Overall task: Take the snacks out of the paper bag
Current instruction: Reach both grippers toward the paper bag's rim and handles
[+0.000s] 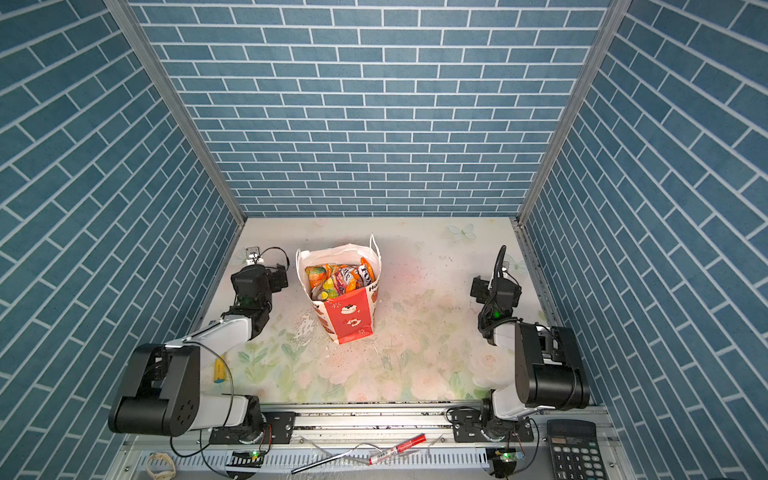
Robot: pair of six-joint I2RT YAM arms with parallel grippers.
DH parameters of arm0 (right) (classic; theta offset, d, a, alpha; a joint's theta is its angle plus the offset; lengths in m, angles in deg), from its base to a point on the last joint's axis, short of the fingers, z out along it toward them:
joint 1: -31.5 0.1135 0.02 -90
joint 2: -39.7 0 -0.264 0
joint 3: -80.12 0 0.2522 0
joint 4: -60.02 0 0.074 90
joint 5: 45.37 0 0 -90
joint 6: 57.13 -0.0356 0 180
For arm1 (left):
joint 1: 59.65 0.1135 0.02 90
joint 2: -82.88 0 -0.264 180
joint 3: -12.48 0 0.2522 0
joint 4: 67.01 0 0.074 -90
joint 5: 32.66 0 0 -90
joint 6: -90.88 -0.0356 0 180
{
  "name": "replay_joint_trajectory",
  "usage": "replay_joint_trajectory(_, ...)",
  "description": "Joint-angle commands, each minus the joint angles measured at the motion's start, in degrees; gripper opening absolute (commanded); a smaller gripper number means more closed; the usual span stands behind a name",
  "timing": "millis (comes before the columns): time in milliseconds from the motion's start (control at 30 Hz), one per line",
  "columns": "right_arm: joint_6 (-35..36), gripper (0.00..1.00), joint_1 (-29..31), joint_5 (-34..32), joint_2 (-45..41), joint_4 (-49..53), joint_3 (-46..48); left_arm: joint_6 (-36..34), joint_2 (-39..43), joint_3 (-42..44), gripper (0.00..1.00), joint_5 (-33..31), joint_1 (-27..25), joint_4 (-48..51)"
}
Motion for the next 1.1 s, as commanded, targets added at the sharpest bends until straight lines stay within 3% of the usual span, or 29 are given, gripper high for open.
replay_joint_trajectory(0,2.8,0.98,1.6,-1.4,-5.2,10.0,-3.2,4.3,3.0,-1.1,1.0,-9.8,-4.3,12.0)
replay_joint_trajectory(100,-2.6,0.97,2.1,-1.5,-10.9,17.7,-7.3,10.4,6.2,-5.7,1.0,-15.6,-6.5,22.8)
replay_joint_trajectory(233,-11.6,0.94,2.9,6.3,-14.5,30.5,-16.2,17.2,8.7,-13.4,1.0,-15.2,-8.6,37.0)
replay_joint_trajectory(467,-19.7,0.91,7.8,23.5,-12.0,51.1,-33.8,23.0,14.2,-20.3,0.99,-5.2,-10.3,51.4)
replay_joint_trajectory(633,-19.4,0.9,13.0,30.6,-9.8,59.3,-42.9,26.4,18.5,-22.9,0.99,8.4,-10.3,58.7)
replay_joint_trajectory(800,-14.3,0.86,19.0,31.7,-8.1,65.3,-50.0,26.5,23.3,-22.4,1.0,20.2,-10.3,60.7)
replay_joint_trajectory(1067,-6.7,0.82,28.6,29.5,-7.9,69.5,-54.0,26.1,30.0,-21.1,0.99,26.5,-10.2,60.1)
